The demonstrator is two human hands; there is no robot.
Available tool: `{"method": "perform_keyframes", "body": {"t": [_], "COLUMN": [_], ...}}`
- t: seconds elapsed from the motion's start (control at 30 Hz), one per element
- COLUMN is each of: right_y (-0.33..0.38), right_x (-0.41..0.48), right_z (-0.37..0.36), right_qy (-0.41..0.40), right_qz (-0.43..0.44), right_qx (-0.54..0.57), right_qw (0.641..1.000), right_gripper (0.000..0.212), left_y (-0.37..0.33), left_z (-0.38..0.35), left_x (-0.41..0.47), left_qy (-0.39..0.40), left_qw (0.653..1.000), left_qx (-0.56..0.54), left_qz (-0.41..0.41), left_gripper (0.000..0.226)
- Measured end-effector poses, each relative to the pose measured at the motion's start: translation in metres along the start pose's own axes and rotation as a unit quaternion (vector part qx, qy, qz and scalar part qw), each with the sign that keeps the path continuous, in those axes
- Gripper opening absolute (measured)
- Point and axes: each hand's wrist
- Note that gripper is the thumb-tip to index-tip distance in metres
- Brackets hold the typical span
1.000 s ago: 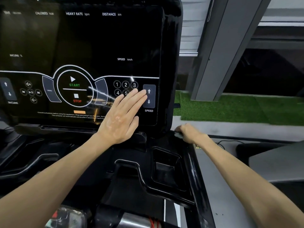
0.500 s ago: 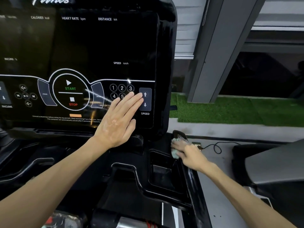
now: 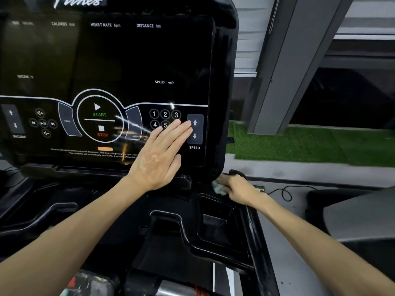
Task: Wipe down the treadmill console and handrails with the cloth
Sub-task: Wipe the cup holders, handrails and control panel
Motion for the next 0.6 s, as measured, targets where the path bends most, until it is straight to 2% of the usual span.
{"method": "perform_keyframes", "body": {"t": [0.1,0.2,0.33,0.43,0.5,0.6], "right_y": [-0.006,-0.010,-0.007,-0.012,-0.021,-0.029], "right_x": [-0.044,-0.086,-0.064,-0.015,0.015,0.040], "right_z": [0.002,-0.001,-0.010,-0.008,0.001,0.008], "right_qy": [0.030,-0.002,-0.044,-0.064,-0.037,0.021], "right_qz": [0.056,0.059,-0.041,-0.178,-0.244,-0.275], "right_qx": [-0.026,-0.031,0.016,0.079,0.101,0.117], "right_qw": [0.998,0.998,0.998,0.979,0.964,0.954], "right_gripper": [0.034,0.034,0.037,0.022,0.019,0.030], "left_y": [0.000,-0.001,-0.002,-0.001,-0.001,0.001], "left_z": [0.000,0.000,-0.002,-0.003,-0.003,-0.001], "left_x": [0.000,0.000,0.000,0.000,0.001,0.000], "left_qy": [-0.004,-0.009,-0.012,-0.011,-0.013,-0.015], "left_qw": [1.000,1.000,1.000,1.000,1.000,1.000], "left_qx": [-0.001,-0.001,0.000,-0.004,-0.006,-0.007], "left_qz": [0.000,-0.001,0.004,0.001,-0.002,-0.002], "left_gripper": [0.061,0.060,0.060,0.060,0.060,0.060]}}
Point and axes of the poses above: each hand's wrist, its own x-axis towards the middle knuckle, its own z-axis out of the back of the hand, y = z × x, and after that the axes turned 8 degrees about -y, right-handed
